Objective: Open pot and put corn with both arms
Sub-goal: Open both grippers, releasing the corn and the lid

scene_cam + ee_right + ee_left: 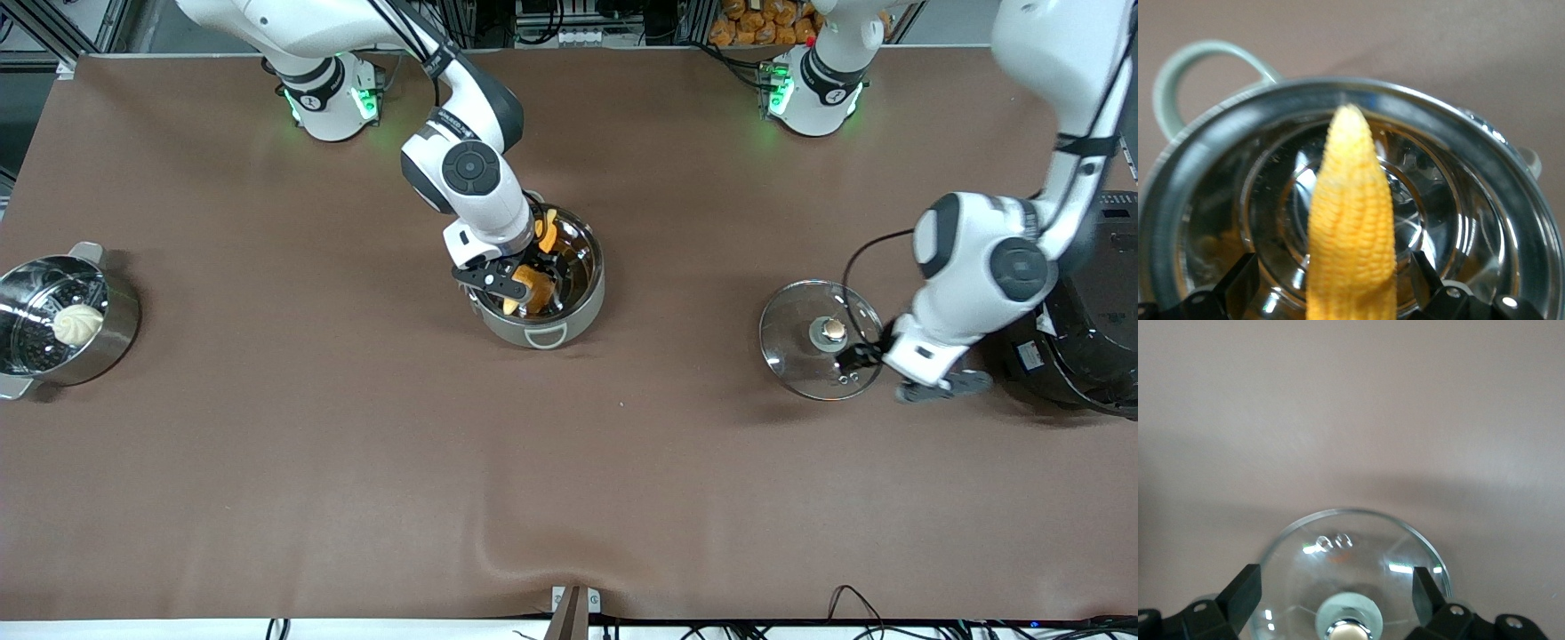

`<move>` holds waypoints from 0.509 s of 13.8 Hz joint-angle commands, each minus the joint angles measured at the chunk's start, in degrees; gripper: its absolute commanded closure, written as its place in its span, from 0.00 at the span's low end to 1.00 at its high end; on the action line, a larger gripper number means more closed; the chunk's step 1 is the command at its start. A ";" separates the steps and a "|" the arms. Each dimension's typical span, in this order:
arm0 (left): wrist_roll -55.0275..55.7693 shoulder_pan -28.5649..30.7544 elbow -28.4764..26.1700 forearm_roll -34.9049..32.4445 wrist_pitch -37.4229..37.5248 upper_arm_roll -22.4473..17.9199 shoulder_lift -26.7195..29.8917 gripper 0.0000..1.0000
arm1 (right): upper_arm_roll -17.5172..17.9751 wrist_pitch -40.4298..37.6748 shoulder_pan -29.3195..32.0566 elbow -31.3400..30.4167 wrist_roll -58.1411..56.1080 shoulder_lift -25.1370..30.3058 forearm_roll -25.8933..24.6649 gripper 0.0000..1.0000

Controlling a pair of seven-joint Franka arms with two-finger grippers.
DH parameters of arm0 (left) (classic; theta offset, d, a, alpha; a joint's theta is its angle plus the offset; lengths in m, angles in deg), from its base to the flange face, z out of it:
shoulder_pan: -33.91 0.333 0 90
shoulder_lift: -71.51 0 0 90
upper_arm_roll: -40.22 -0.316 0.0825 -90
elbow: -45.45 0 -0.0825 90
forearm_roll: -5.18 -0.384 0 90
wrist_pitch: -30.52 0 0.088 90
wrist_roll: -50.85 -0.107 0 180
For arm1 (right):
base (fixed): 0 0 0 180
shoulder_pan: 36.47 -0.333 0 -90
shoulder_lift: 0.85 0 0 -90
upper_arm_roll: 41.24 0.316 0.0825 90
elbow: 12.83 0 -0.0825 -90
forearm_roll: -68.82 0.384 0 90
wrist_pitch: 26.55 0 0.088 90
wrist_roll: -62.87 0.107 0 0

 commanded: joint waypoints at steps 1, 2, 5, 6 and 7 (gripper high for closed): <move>-1.00 0.96 6.67 -1.36 5.48 0.29 0.22 0.00 | 0.53 -5.67 2.27 3.50 0.65 2.29 -0.23 0.00; -0.91 0.96 7.12 -1.36 5.75 0.29 0.66 0.00 | 0.53 -9.52 3.15 5.25 0.38 3.87 0.47 0.00; -1.00 0.96 10.54 -1.36 8.89 0.47 2.50 0.00 | 0.09 -19.29 7.89 9.13 -6.52 10.36 5.65 0.00; -1.00 0.87 12.99 -1.27 12.40 0.73 2.86 0.00 | -0.26 -23.49 10.34 10.36 -10.65 12.21 6.10 0.00; -1.00 0.87 16.06 -1.18 16.61 0.91 2.95 0.00 | -0.96 -27.80 12.02 12.28 -14.52 13.62 6.10 0.00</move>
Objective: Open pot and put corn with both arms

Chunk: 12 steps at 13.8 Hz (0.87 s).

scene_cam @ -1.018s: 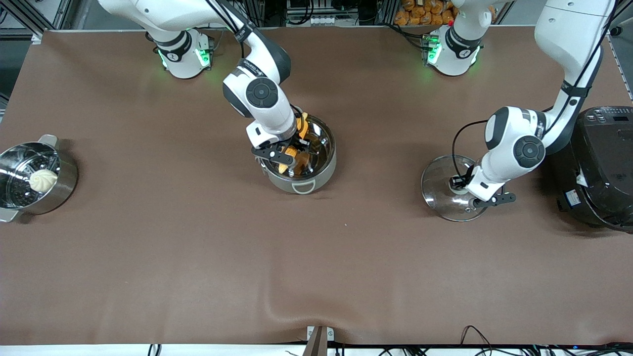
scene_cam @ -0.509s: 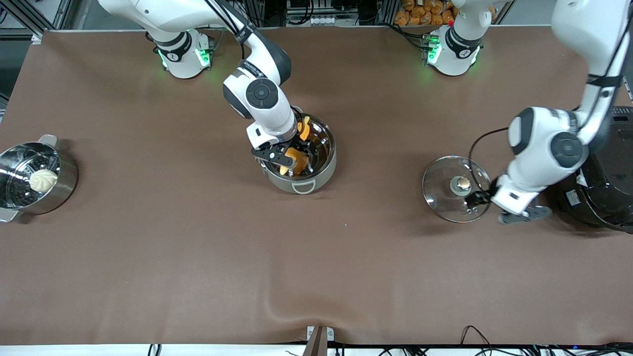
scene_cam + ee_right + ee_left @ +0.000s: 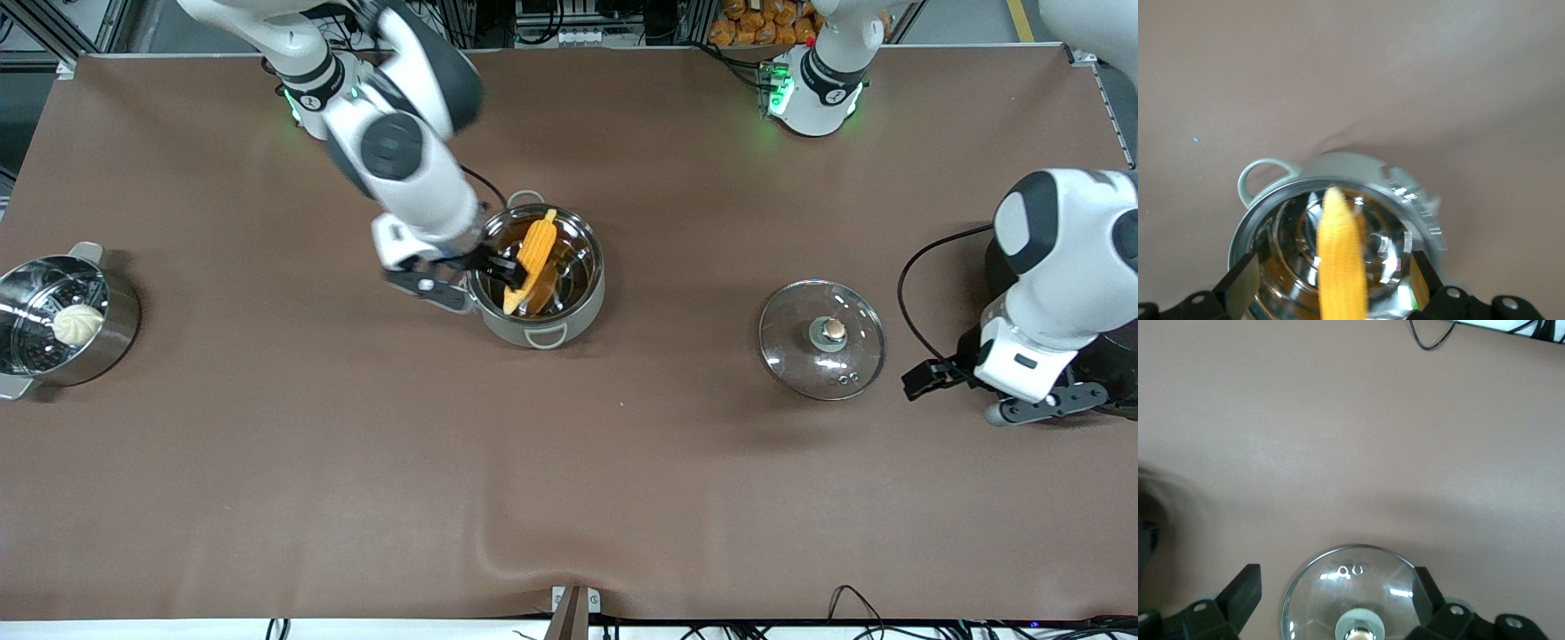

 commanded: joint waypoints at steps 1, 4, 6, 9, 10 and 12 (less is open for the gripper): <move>-0.46 0.09 7.29 -0.66 11.02 0.64 1.27 0.00 | -2.66 -10.04 4.05 2.85 -11.06 5.23 1.80 0.00; -0.63 0.09 12.40 -0.48 20.70 1.08 1.79 0.00 | -12.50 -15.52 4.22 4.45 -26.08 9.80 2.06 0.00; -0.63 -0.09 14.25 -0.30 24.84 1.69 3.29 0.00 | -17.69 -17.11 5.45 4.27 -36.98 11.48 2.06 0.00; -0.63 0.17 16.80 2.51 29.42 1.70 4.17 0.00 | -20.96 -17.55 8.61 3.92 -45.71 13.50 1.88 0.00; -0.63 0.09 16.81 2.60 30.21 1.70 5.48 0.00 | -21.49 -17.90 9.92 3.84 -48.43 14.03 1.54 0.00; -2.11 0.26 16.11 3.30 30.83 1.26 8.11 0.00 | -24.90 -18.00 10.03 3.75 -53.88 15.08 1.18 0.00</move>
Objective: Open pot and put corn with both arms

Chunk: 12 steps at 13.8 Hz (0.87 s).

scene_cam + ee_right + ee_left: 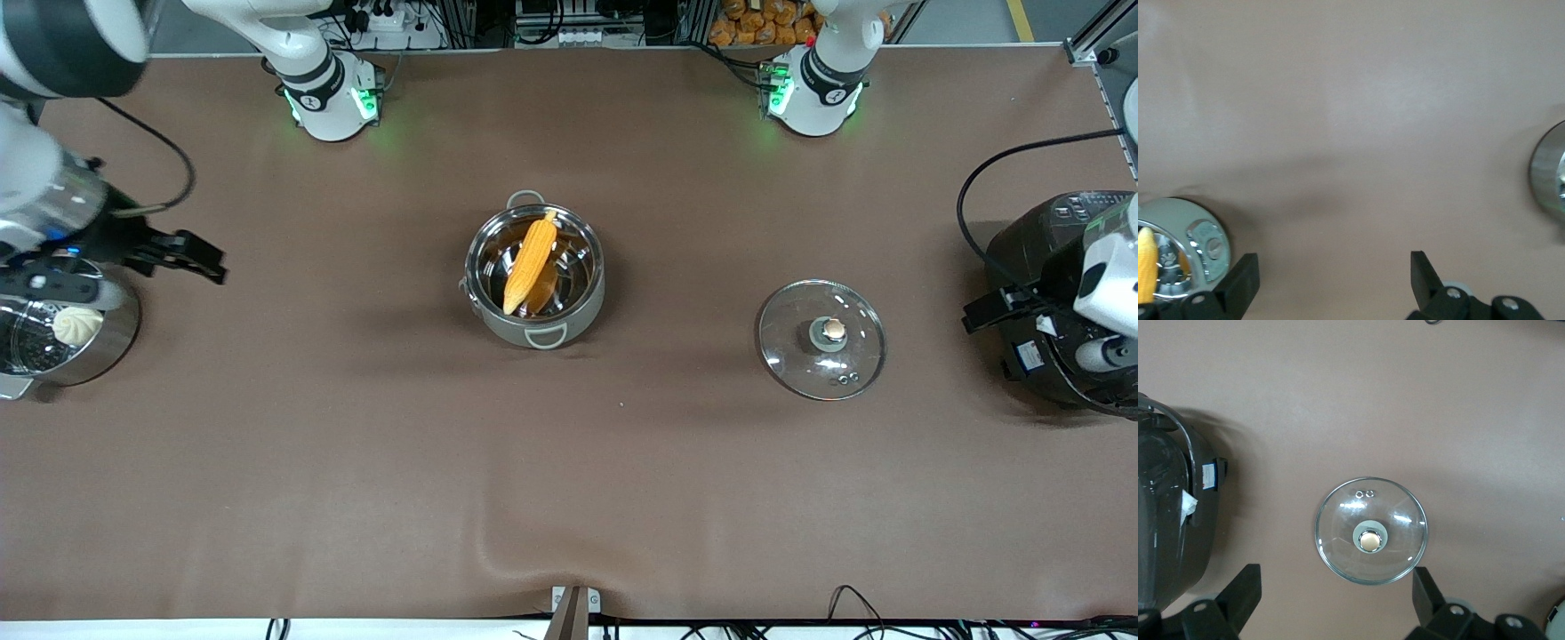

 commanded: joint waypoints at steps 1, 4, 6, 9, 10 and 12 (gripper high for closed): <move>-3.74 0.72 -1.02 2.39 3.05 -0.29 3.75 0.00 | -3.44 -0.45 0.45 -1.31 -7.08 2.72 -0.15 0.00; -6.37 1.25 -2.43 3.10 5.42 -0.29 5.69 0.00 | -6.70 -0.45 0.45 -2.37 -9.83 3.78 -0.42 0.00; -7.35 1.42 -3.74 3.36 5.52 -0.29 7.09 0.00 | -7.94 -0.10 0.45 -2.55 -13.86 3.87 -0.50 0.00; -7.62 -0.67 -7.86 5.91 3.95 -3.17 10.51 0.00 | -8.03 -0.36 0.18 -2.37 -13.88 4.13 -0.51 0.00; -7.62 -3.21 -9.19 5.91 2.81 -5.45 11.40 0.00 | -8.03 -0.36 0.18 -2.37 -13.88 4.13 -0.51 0.00; -7.88 -8.14 -9.11 5.83 2.80 -10.64 11.58 0.00 | -8.11 -1.58 0.18 -2.37 -13.79 4.13 -0.68 0.00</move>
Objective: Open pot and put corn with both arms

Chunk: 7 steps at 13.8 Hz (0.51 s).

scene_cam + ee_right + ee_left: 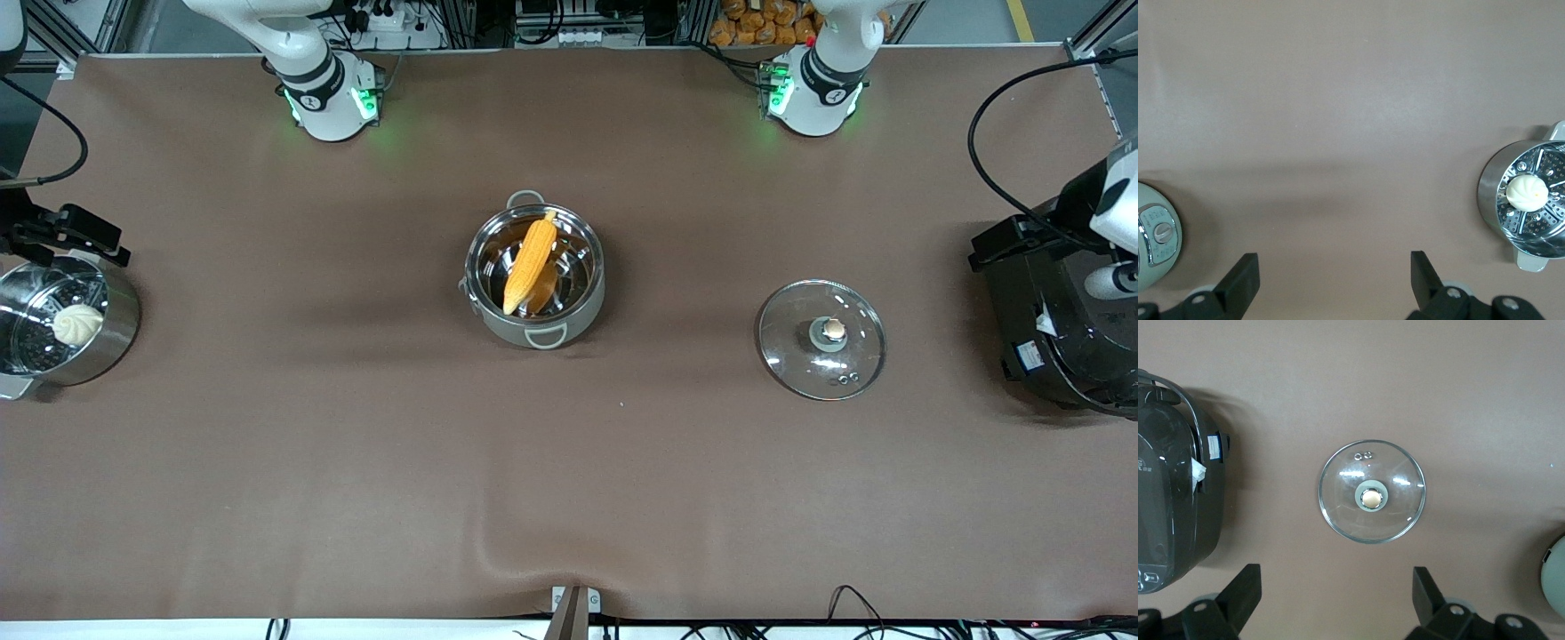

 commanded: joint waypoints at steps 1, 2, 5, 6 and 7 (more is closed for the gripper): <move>-1.93 -3.79 -3.03 1.33 -1.37 -4.79 2.82 0.00 | 0.05 -2.73 -0.05 -1.70 -0.38 1.81 -0.96 0.00; -3.50 -3.71 -3.03 1.33 -1.11 -4.70 2.73 0.00 | 0.14 -3.88 -0.13 -1.79 -0.37 1.81 -0.96 0.00; -4.48 -3.53 -1.89 1.33 -1.11 -4.61 2.38 0.00 | 0.14 -7.22 -0.22 -1.44 -0.29 1.81 -0.96 0.00; -5.87 -3.44 -1.97 1.33 -1.02 -4.96 2.47 0.00 | 0.14 -7.49 -0.14 -1.35 -0.11 1.81 -1.05 0.00; -8.50 -3.35 -1.89 1.33 -1.02 -5.14 2.47 0.00 | 0.14 -7.49 -0.31 -1.26 -0.11 1.81 -1.05 0.00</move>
